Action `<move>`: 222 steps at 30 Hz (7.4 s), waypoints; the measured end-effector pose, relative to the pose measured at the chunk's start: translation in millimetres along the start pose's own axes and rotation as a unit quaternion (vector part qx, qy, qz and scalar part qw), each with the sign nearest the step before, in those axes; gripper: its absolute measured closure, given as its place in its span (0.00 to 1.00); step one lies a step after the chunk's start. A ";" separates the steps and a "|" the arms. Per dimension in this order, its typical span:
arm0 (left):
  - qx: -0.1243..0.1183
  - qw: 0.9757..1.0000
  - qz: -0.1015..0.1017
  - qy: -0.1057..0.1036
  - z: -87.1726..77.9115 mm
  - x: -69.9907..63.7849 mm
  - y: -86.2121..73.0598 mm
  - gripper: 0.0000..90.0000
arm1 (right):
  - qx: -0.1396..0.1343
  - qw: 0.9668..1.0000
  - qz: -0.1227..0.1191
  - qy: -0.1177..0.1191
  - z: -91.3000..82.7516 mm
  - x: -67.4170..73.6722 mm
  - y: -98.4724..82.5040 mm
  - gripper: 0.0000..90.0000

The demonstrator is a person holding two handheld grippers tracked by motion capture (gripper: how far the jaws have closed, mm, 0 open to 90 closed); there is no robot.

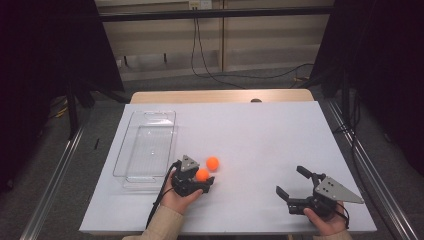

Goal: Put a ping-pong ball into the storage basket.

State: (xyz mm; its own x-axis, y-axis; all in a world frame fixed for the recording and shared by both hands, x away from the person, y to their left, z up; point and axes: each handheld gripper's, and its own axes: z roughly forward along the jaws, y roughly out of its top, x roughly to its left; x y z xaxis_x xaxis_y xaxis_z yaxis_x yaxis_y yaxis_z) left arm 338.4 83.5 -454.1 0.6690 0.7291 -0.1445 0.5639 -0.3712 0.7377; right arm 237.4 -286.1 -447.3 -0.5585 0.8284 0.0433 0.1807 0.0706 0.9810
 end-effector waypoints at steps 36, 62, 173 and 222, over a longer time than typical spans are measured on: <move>0.005 1.000 0.002 0.010 0.3 3.0 -0.5 0.48 | 0.001 1.000 -0.001 0.001 -0.3 0.3 0.3 0.03; 0.001 1.000 -0.011 0.007 -1.2 5.6 -1.5 0.56 | 0.000 1.000 0.000 -0.002 -1.0 -0.2 0.7 0.03; -0.007 0.999 -0.048 -0.025 -45.3 25.4 34.8 0.56 | -0.001 1.000 0.001 0.000 -1.0 -0.8 0.8 0.03; -0.022 0.997 -0.065 -0.026 -69.6 45.0 53.7 0.56 | -0.001 1.000 0.002 0.000 -0.9 -1.1 0.6 0.03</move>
State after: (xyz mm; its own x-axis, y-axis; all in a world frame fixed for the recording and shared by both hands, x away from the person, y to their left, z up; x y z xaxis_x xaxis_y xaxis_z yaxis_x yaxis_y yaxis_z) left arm 365.1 136.3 -375.0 0.6160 0.7384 -0.2745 0.6271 -0.2487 0.7381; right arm 237.4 -287.5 -446.6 -0.5575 0.8288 0.0474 0.1814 0.0659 0.9812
